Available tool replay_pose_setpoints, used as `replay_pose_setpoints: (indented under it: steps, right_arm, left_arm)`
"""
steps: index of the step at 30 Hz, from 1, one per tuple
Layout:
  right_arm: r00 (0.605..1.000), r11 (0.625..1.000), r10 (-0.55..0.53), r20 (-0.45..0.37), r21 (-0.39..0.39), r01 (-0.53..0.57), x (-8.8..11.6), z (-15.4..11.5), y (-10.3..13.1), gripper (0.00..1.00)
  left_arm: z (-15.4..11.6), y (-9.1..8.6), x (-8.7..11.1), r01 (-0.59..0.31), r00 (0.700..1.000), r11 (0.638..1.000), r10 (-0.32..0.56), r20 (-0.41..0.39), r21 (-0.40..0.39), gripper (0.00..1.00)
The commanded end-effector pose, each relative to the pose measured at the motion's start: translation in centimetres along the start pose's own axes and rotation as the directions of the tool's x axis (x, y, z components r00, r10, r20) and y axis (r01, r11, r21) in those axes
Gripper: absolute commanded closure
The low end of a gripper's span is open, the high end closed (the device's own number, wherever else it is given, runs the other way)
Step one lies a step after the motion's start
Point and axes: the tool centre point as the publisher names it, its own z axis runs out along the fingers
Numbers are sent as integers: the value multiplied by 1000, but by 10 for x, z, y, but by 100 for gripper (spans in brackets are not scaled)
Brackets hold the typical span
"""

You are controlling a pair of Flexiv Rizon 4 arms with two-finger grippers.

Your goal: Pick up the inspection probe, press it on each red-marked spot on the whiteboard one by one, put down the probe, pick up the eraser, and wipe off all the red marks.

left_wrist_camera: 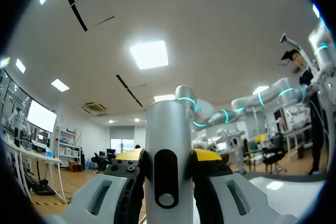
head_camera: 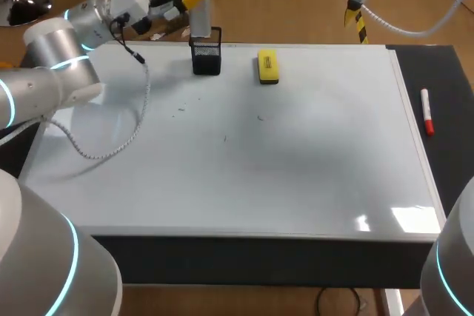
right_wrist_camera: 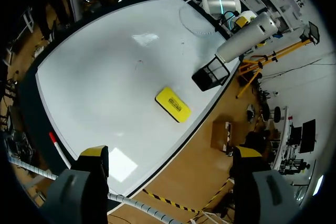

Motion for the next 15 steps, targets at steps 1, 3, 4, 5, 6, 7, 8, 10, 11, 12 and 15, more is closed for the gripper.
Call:
replay_pose_setpoints:
  steps: [1, 3, 4, 5, 6, 7, 8, 10, 11, 12, 15]
  right_arm:
    - [1000, 1000, -2, -4, 3, 2, 0, -2, 0, 0]
    - [1000, 1000, -2, -4, 3, 2, 0, -2, 0, 0]
    - [1000, 1000, -2, -4, 3, 2, 0, -2, 0, 0]
    - [1000, 1000, -2, -4, 3, 2, 0, -2, 0, 0]
    - [1000, 1000, -2, -4, 3, 2, 0, -2, 0, 0]
    - [1000, 1000, -2, -4, 3, 2, 0, -2, 0, 0]
    - [1000, 1000, -2, -4, 3, 2, 0, -2, 0, 0]
    - [1000, 1000, -2, -4, 3, 2, 0, -2, 0, 0]
    - [1000, 1000, -2, -4, 3, 2, 0, -2, 0, 0]
    - [1000, 1000, -2, -4, 3, 2, 0, -2, 0, 0]
    - [1000, 1000, -2, -4, 3, 2, 0, -2, 0, 0]
  left_arm:
    - [14, 15, -16, 8, 995, 1000, -8, -99, 5, 100]
    - [18, 22, -19, 3, 995, 1000, -6, -101, -23, 100]
    - [20, 25, -21, 5, 995, 1000, -7, -100, -22, 100]
    - [20, 27, -22, 8, 995, 1000, -10, -96, -25, 100]
    - [21, 29, -23, 4, 996, 999, -8, -93, -40, 100]
    - [22, 31, -24, 4, 996, 999, -8, -93, -42, 100]
    - [22, 33, -25, 0, 996, 999, -5, -91, -54, 100]
    - [22, 36, -24, 3, 996, 998, -8, -90, -56, 100]
    - [22, 37, -24, 5, 996, 998, -10, -90, -56, 100]
    - [22, 38, -23, 7, 996, 998, -12, -90, -57, 100]
    - [19, 41, -20, 8, 996, 998, -14, -89, -65, 100]
